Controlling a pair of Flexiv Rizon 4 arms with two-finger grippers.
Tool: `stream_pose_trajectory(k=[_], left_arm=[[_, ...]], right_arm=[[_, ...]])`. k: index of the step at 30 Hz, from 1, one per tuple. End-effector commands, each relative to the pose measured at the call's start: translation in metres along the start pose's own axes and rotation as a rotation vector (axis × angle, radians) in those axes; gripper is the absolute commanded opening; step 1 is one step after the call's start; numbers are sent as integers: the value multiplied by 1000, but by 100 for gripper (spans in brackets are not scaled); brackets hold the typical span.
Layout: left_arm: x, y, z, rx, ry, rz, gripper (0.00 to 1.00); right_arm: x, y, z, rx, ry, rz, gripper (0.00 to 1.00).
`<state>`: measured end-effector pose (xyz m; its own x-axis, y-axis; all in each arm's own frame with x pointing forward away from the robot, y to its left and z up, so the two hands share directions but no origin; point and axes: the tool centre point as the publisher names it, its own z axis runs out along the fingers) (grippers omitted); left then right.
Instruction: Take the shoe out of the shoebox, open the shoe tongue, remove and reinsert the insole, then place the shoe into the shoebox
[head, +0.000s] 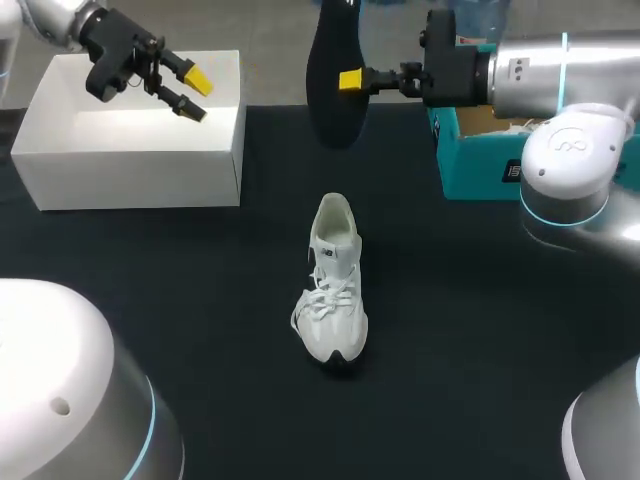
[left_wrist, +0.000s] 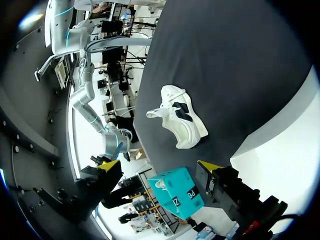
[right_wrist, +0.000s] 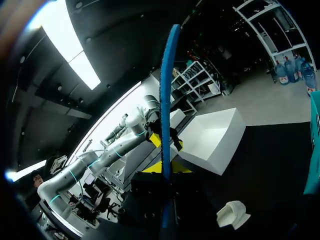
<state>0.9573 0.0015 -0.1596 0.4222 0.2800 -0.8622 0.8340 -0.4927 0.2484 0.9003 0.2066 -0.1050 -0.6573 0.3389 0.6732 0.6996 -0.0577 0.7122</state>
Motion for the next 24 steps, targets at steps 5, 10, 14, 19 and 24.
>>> stream_pose_trajectory(k=[5,10,14,19,24], left_arm=[[0,0,-1,1,3,0,100],[0,0,-1,1,3,0,100],[0,0,-1,1,3,0,100],[0,0,-1,1,3,0,100],[0,0,-1,1,3,0,100]], right_arm=[[-11,-18,3,-49,-4,25,0],[-11,-18,3,-49,-4,25,0],[-11,-18,3,-49,-4,25,0],[-19,-27,9,-70,3,-11,0],[-31,-38,14,-72,-23,-46,0]])
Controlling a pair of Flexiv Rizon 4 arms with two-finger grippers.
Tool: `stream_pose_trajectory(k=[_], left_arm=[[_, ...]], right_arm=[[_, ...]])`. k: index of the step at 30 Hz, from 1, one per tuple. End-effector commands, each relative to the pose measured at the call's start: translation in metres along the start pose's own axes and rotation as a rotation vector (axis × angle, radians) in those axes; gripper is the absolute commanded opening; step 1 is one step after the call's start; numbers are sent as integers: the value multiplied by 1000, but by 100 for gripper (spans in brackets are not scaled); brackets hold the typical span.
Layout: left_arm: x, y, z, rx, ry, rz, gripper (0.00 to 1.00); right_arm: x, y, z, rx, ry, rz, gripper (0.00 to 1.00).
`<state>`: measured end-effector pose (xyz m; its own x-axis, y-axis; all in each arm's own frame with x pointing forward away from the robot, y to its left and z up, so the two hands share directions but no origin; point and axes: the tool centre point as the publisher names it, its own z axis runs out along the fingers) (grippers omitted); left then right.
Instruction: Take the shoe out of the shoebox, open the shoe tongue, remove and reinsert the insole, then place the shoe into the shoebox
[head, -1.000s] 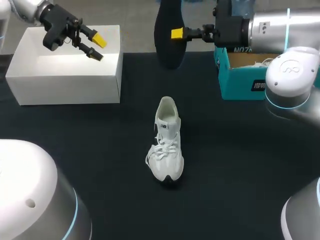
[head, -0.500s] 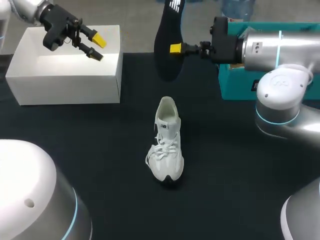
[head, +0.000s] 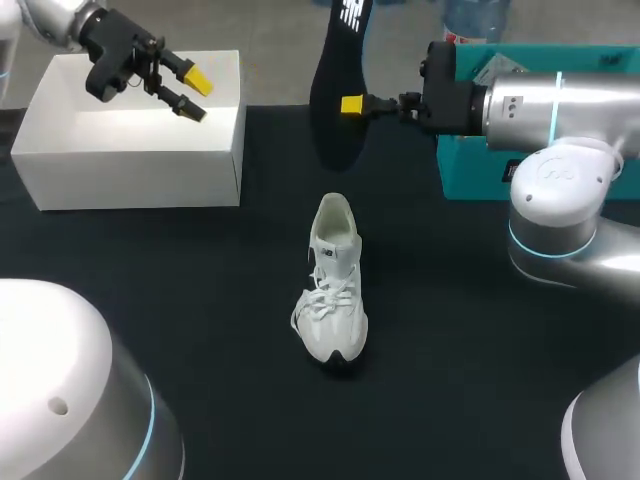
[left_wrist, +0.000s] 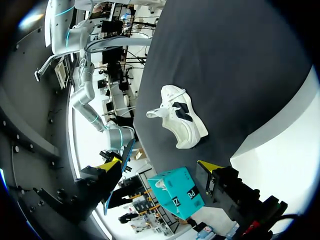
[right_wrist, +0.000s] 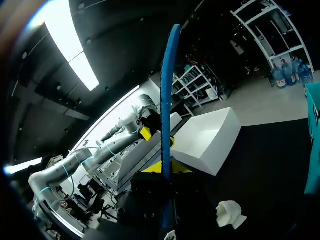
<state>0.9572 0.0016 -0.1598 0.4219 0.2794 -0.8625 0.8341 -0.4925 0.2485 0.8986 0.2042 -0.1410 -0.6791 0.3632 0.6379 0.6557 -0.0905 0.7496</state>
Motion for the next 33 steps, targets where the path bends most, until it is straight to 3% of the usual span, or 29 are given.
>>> stream_pose_trajectory(k=[1,13,20,33], left_arm=[[-1,0,-1,2,4,0,100],[-1,0,-1,2,4,0,100],[-1,0,-1,2,4,0,100],[-1,0,-1,2,4,0,100]], right_arm=[[-8,-14,9,-17,-3,-5,0],[-43,-42,18,56,6,28,0],[-64,-57,21,47,6,90,0],[-64,-57,21,47,6,90,0]])
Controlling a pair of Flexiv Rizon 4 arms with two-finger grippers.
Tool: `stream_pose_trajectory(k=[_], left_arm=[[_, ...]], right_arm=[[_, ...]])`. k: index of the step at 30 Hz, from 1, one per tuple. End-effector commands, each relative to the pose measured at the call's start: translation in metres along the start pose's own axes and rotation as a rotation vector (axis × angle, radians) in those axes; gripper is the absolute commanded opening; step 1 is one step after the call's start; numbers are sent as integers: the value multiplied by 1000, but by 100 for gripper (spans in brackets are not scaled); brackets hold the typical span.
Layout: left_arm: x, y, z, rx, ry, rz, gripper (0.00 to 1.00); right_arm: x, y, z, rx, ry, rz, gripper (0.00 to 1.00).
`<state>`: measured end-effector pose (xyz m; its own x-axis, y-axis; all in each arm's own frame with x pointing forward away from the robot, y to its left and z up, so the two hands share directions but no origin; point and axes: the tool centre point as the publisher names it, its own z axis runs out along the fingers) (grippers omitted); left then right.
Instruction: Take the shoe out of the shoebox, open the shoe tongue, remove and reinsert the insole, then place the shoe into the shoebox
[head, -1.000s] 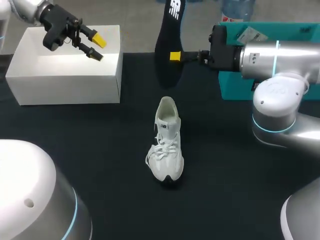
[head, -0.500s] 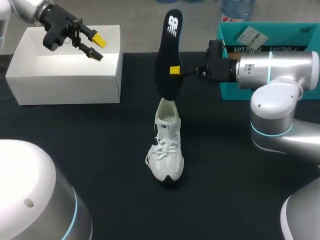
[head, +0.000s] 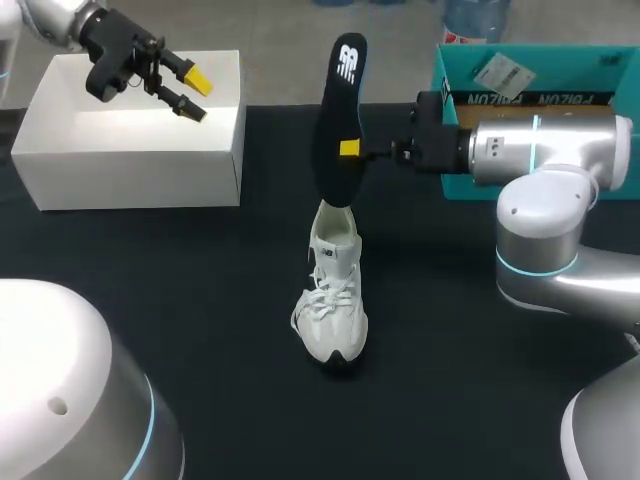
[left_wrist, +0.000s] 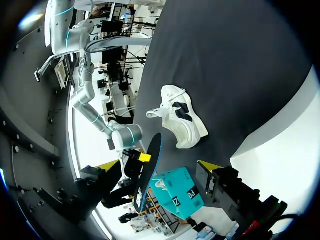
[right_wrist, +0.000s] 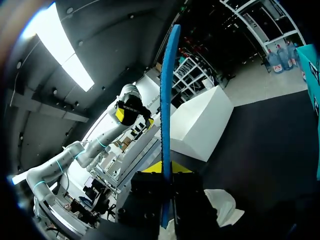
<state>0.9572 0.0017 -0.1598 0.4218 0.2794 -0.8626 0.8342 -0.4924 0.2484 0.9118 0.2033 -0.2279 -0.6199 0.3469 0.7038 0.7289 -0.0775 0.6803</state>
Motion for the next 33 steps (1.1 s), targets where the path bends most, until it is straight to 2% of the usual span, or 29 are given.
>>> stream_pose_trajectory(k=[1,4,9,16,21,33], left_arm=[[-1,0,-1,2,4,0,100],[-1,0,-1,2,4,0,100],[-1,0,-1,2,4,0,100],[-1,0,-1,2,4,0,100],[-1,0,-1,2,4,0,100],[-1,0,-1,2,4,0,100]], right_arm=[[0,0,3,-1,-3,0,0],[-4,-3,5,-24,15,-42,0],[-21,-13,6,-36,-45,-152,0],[-37,-19,12,32,-70,-213,0],[-45,-27,10,31,-86,-261,0],[-47,-45,16,8,-112,-329,0]])
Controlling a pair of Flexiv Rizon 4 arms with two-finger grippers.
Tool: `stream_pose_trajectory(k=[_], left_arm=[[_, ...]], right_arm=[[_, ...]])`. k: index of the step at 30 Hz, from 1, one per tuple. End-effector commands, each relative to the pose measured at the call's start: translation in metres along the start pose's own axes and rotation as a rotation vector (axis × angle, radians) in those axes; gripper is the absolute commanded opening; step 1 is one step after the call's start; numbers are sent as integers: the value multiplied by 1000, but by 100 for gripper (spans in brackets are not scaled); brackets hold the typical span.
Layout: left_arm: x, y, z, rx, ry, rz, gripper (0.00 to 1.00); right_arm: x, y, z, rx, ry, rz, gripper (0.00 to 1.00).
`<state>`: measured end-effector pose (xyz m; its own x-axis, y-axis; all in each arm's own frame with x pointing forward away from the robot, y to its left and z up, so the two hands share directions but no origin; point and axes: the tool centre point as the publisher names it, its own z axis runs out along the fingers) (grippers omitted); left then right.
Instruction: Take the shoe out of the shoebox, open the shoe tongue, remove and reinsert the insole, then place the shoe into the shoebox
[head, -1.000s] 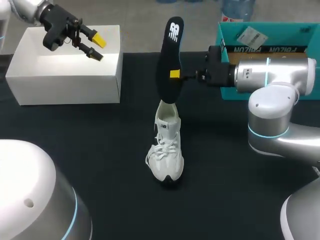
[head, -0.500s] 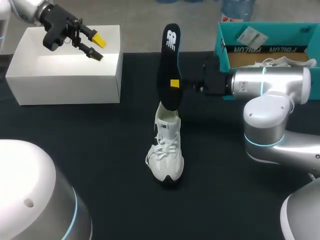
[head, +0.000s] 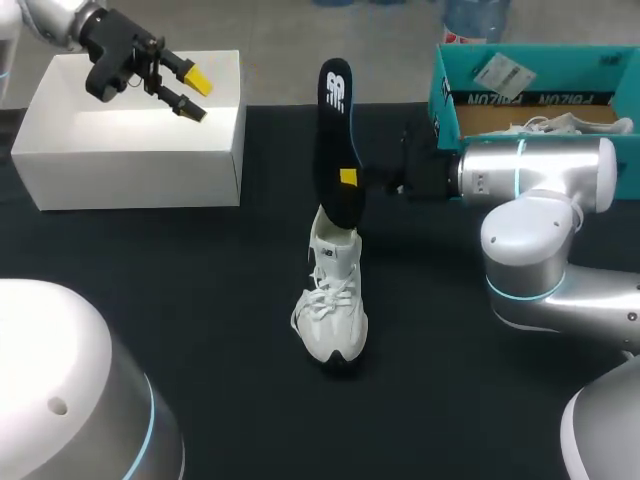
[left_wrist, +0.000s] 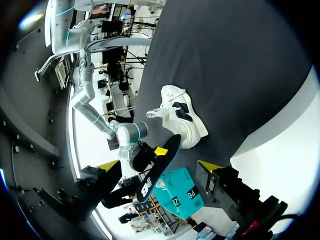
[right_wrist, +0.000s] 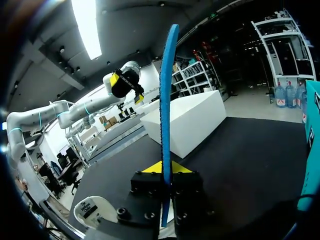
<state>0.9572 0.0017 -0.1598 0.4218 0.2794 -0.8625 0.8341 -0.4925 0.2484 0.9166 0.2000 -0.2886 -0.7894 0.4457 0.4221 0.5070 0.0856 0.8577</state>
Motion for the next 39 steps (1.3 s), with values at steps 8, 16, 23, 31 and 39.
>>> stream_pose_trajectory(k=[8,16,23,31,39], left_arm=[[-1,0,-1,2,4,0,100],[-1,0,-1,2,4,0,100],[-1,0,-1,2,4,0,100],[-1,0,-1,2,4,0,100],[-1,0,-1,2,4,0,100]], right_arm=[[6,-19,15,-23,1,11,0],[10,-33,11,-34,-23,20,0],[8,-49,12,-34,-15,59,0],[11,-66,13,-38,-15,109,0],[15,-82,9,-44,-27,146,0]])
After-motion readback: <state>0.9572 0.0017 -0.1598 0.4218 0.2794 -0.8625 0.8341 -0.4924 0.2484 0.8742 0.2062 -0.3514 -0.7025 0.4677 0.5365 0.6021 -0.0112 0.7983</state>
